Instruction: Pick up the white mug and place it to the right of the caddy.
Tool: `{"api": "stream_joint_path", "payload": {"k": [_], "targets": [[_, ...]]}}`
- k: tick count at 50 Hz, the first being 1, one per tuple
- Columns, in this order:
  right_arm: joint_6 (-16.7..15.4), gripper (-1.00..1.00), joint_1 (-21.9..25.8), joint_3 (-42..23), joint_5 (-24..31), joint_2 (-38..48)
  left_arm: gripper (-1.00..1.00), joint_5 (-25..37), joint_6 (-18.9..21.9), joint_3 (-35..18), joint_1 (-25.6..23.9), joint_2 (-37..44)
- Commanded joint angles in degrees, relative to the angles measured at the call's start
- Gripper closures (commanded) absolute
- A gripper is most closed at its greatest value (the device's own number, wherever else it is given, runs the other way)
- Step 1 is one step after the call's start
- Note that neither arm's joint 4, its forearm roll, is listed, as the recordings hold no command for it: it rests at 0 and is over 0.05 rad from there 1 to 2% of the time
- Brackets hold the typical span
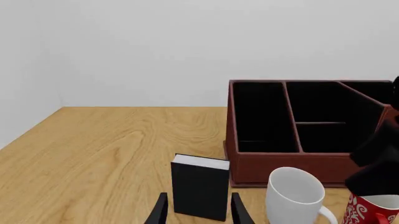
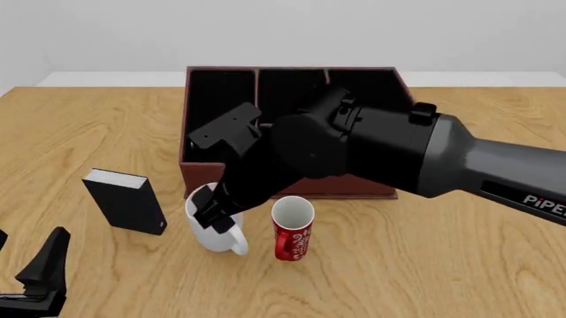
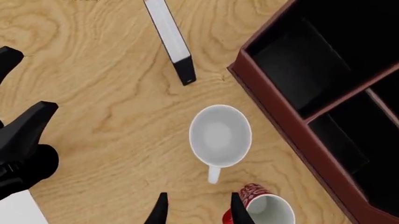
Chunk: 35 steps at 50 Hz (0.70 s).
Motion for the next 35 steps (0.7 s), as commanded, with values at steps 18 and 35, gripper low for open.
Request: {"api": "stream_joint_path", "payload": {"k": [18,35], "targets": [[1.12,-1.00,-0.92,-0.24,-1.91,3.25,-1.00,0.00,0.00,0.00,0.00,0.00],[2.09,-1.00,-0.91,1.42,-3.78,5.07,-1.00,0.00,0.00,0.00,0.00,0.00]]}}
